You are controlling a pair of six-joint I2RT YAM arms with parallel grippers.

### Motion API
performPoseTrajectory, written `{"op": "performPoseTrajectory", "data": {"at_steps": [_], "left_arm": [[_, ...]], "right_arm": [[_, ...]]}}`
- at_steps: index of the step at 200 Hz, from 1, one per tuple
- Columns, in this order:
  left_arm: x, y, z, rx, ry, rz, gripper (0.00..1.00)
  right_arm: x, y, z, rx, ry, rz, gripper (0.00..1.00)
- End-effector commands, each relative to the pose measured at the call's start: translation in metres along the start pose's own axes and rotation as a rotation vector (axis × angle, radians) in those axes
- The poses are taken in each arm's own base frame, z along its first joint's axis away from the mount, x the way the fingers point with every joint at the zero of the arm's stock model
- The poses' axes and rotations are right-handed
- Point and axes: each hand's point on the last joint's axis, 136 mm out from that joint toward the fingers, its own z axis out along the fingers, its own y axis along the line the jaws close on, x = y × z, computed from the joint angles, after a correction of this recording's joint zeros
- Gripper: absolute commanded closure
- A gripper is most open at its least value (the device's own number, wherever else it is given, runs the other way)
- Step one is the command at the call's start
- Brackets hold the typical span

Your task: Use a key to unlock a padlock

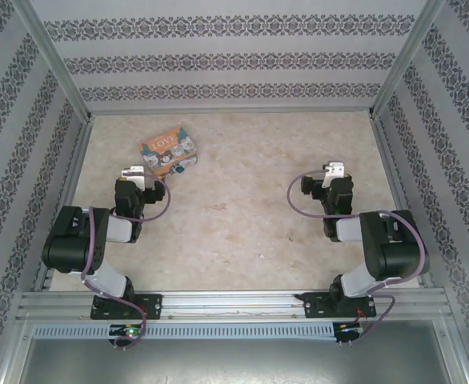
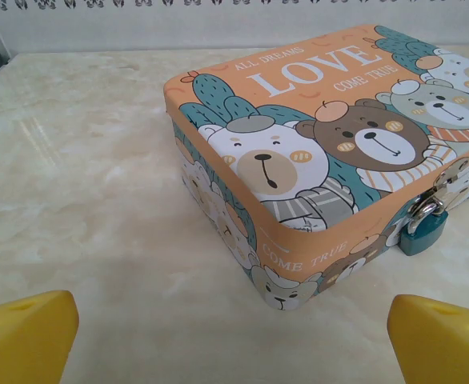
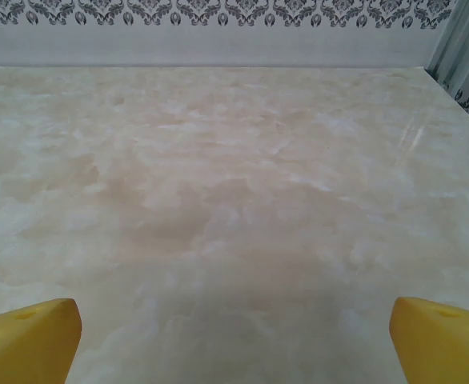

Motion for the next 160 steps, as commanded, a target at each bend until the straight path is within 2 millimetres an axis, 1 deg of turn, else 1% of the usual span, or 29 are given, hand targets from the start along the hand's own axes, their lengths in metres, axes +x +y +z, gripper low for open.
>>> {"op": "performPoseTrajectory", "data": {"at_steps": [1, 100, 160], "left_arm": [[-0.0055, 0.0005, 0.0017, 0.009, -0.005, 0.005, 0.01], [-0.0056, -0.0013, 0.0019, 0.019, -0.004, 0.008, 0.01], [-0.0056, 0.0008, 0.0018, 0.006, -0.006, 0.003, 0.01]], "right_arm": [[-0.0138, -0.002, -0.0005, 0.016, -0.046, -0.004, 0.02], [-0.014, -0.0013, -0.0002, 0.008, -0.046, -0.002, 0.02], [-0.0136, -0.0018, 0.0006, 0.004, -0.041, 0.004, 0.02]]}}
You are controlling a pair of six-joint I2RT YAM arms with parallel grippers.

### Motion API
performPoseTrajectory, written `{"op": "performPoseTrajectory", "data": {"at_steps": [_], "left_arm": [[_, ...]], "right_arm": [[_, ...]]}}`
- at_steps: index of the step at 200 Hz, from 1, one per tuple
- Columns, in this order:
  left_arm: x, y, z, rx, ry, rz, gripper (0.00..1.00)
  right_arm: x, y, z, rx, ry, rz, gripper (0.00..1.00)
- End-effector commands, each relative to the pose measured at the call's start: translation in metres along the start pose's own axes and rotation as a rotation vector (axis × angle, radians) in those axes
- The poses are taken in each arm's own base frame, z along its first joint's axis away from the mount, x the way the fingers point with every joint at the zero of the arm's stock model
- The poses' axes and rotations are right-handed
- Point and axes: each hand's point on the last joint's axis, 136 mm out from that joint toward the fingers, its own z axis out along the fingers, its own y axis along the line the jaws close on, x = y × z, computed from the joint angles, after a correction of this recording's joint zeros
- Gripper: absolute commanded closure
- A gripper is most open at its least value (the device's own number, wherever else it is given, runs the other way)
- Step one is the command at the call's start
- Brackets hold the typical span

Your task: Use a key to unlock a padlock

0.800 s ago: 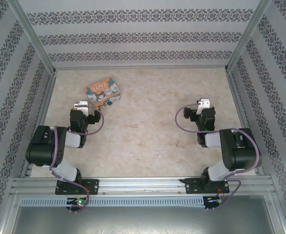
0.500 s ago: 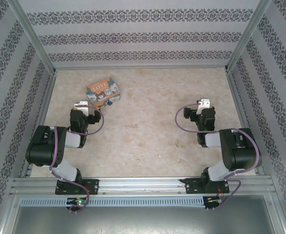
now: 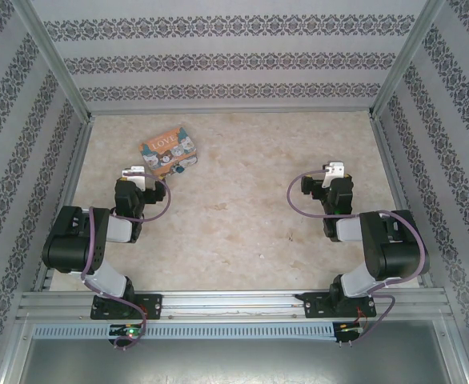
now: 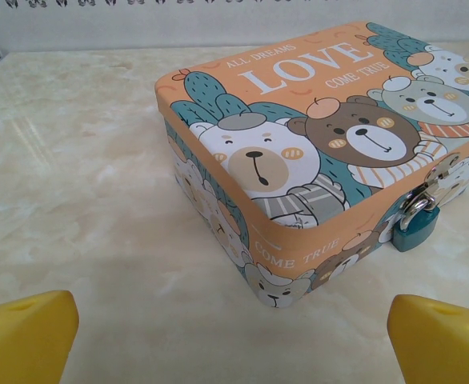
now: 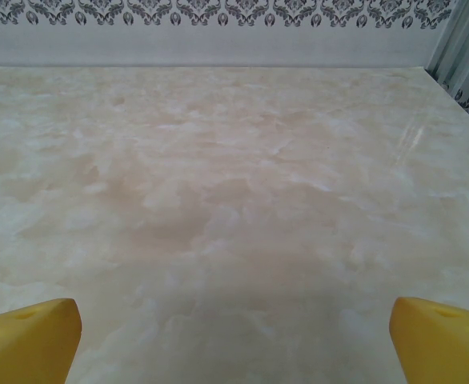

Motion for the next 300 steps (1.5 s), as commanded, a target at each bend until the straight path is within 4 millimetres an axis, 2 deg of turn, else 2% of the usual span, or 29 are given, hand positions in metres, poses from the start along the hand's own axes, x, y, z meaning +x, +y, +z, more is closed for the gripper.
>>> {"op": "performPoseTrajectory", "data": {"at_steps": [1, 47, 81, 126, 149, 169, 199, 228, 267, 300], "left_arm": [[-0.006, 0.003, 0.002, -0.009, -0.008, -0.001, 0.01], [-0.007, 0.007, 0.0, -0.026, -0.019, -0.011, 0.01], [-0.015, 0.015, -0.012, -0.074, -0.068, -0.03, 0.01], [-0.049, 0.024, -0.037, -0.122, -0.082, -0.06, 0.01], [-0.075, 0.03, -0.05, -0.148, -0.095, -0.104, 0.01], [-0.087, 0.038, -0.057, -0.201, -0.043, -0.138, 0.01], [-0.101, 0.044, -0.06, -0.232, 0.068, -0.188, 0.01], [-0.105, 0.046, -0.046, -0.195, 0.176, -0.336, 0.01], [-0.1, 0.028, 0.0, 0.0, 0.326, -0.57, 0.01], [-0.094, 0.015, 0.035, 0.088, 0.392, -0.662, 0.01]], "right_arm": [[-0.013, -0.002, 0.001, 0.004, -0.041, 0.005, 0.02], [-0.013, -0.003, 0.001, -0.012, -0.037, 0.019, 0.02], [-0.02, 0.002, -0.005, -0.037, -0.057, 0.007, 0.02], [-0.037, -0.003, -0.028, -0.017, -0.055, 0.05, 0.02], [-0.035, -0.004, -0.041, -0.013, 0.019, 0.126, 0.02], [-0.039, 0.002, -0.054, -0.037, 0.052, 0.137, 0.02], [-0.061, 0.01, -0.077, -0.09, 0.052, 0.219, 0.02], [-0.081, 0.022, -0.093, -0.166, 0.059, 0.34, 0.02], [-0.094, 0.049, -0.101, -0.324, 0.091, 0.46, 0.01], [-0.095, 0.056, -0.103, -0.363, 0.11, 0.483, 0.01]]}}
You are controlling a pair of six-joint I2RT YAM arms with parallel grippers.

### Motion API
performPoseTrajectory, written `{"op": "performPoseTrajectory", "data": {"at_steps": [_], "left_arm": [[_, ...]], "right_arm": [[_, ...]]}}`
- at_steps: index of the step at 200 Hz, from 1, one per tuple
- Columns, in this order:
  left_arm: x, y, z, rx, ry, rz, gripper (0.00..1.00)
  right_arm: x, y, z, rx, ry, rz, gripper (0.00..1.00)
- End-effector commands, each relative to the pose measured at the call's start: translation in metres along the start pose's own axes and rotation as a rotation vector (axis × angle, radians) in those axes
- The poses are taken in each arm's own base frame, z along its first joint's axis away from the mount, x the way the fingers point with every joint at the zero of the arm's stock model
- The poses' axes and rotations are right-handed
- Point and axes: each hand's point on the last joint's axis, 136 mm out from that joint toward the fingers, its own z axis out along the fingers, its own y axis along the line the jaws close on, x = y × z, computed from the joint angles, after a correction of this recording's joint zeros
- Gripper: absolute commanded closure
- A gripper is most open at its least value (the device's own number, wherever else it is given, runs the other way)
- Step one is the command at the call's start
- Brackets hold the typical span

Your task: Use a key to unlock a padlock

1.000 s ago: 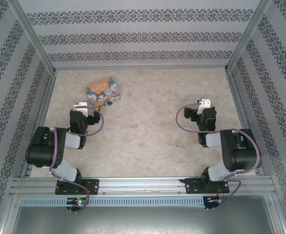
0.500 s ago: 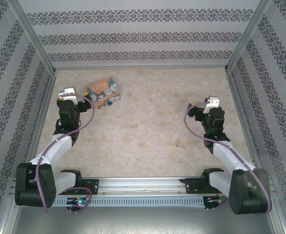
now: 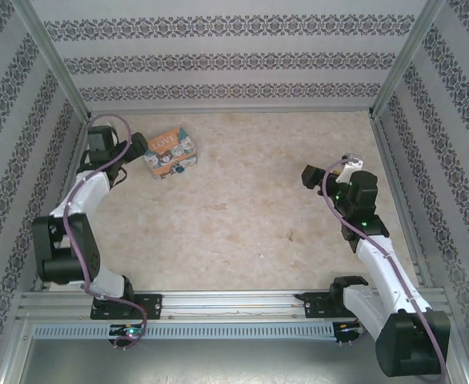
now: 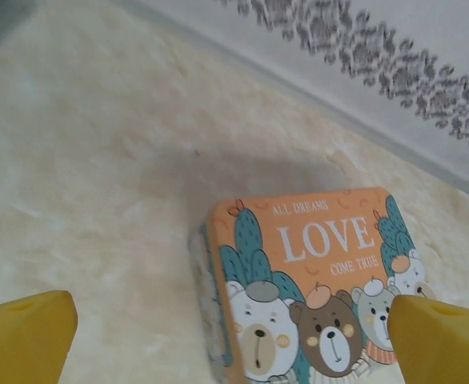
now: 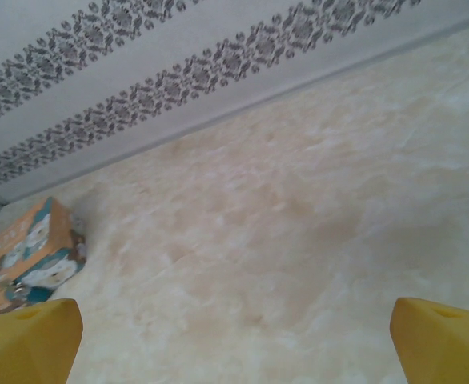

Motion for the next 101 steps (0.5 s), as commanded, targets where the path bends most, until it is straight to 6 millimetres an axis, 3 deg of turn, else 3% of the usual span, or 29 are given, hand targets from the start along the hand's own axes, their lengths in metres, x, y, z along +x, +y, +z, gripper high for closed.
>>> {"op": "performPoseTrajectory", "data": {"at_steps": [1, 55, 101], "left_arm": [[0.015, -0.015, 0.014, 0.102, 0.134, -0.123, 0.01], [0.029, -0.019, 0.062, 0.16, 0.245, -0.199, 0.0], [0.048, -0.012, 0.086, 0.155, 0.327, -0.203, 0.09]], "right_arm": [[-0.003, 0.015, -0.002, -0.066, 0.031, 0.06, 0.02], [0.006, 0.008, -0.006, -0.037, 0.048, 0.025, 0.02], [0.008, 0.005, -0.007, -0.023, 0.056, -0.014, 0.02]]}}
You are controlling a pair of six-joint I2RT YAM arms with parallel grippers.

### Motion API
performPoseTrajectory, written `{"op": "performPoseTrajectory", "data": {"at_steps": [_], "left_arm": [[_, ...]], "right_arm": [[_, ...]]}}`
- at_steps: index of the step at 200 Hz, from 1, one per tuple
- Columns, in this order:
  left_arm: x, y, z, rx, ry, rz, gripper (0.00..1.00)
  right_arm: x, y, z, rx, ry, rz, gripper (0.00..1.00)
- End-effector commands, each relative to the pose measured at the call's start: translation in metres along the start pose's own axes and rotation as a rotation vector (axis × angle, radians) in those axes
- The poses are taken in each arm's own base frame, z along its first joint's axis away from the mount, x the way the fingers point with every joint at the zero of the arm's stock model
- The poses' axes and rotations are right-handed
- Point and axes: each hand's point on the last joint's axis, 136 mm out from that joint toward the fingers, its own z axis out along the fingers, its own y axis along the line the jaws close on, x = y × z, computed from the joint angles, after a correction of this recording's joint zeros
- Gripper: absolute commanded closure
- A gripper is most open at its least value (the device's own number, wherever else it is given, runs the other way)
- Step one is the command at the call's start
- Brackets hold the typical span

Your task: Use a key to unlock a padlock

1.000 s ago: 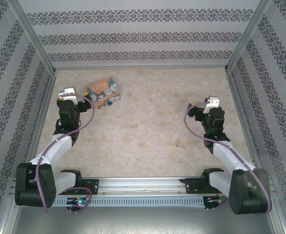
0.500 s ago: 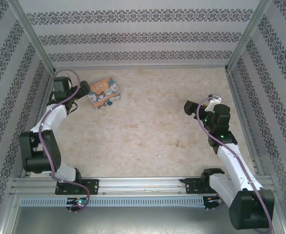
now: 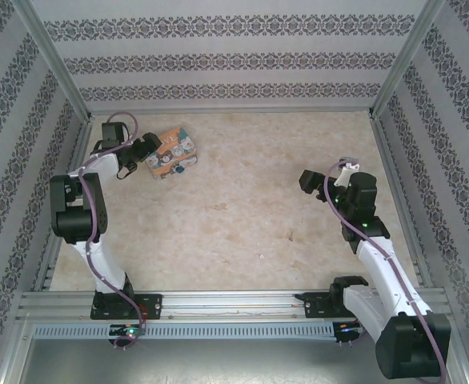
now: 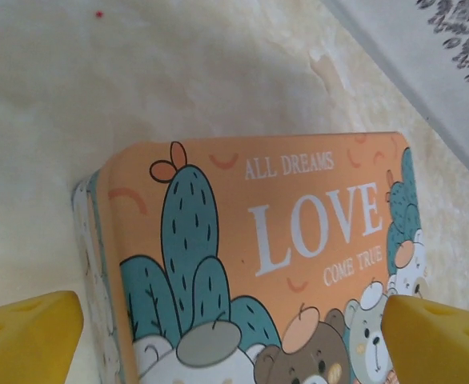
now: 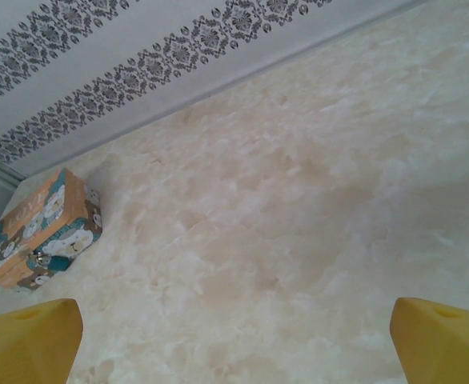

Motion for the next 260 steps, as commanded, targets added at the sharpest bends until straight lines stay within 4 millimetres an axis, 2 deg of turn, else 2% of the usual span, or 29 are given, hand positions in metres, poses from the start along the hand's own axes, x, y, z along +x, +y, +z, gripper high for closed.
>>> {"op": "performPoseTrajectory", "data": {"at_steps": [1, 71, 126, 159, 260], "left_arm": [[0.003, 0.001, 0.004, 0.015, 0.049, -0.023, 0.09], [0.045, 0.023, 0.013, -0.036, 0.173, 0.032, 0.3], [0.088, 0.026, 0.017, -0.054, 0.297, 0.121, 0.36], [0.113, 0.015, 0.018, -0.042, 0.389, 0.226, 0.36], [0.193, -0.043, 0.016, 0.143, 0.629, 0.554, 0.37]], "right_arm": [[-0.008, 0.003, -0.004, -0.003, -0.015, -0.039, 0.02], [-0.004, 0.003, 0.006, -0.013, 0.031, -0.059, 0.02], [-0.004, 0.01, 0.011, -0.047, 0.058, -0.064, 0.02], [-0.004, 0.012, 0.01, -0.058, 0.066, -0.066, 0.02], [0.001, 0.014, 0.007, -0.055, 0.116, -0.023, 0.02]]}}
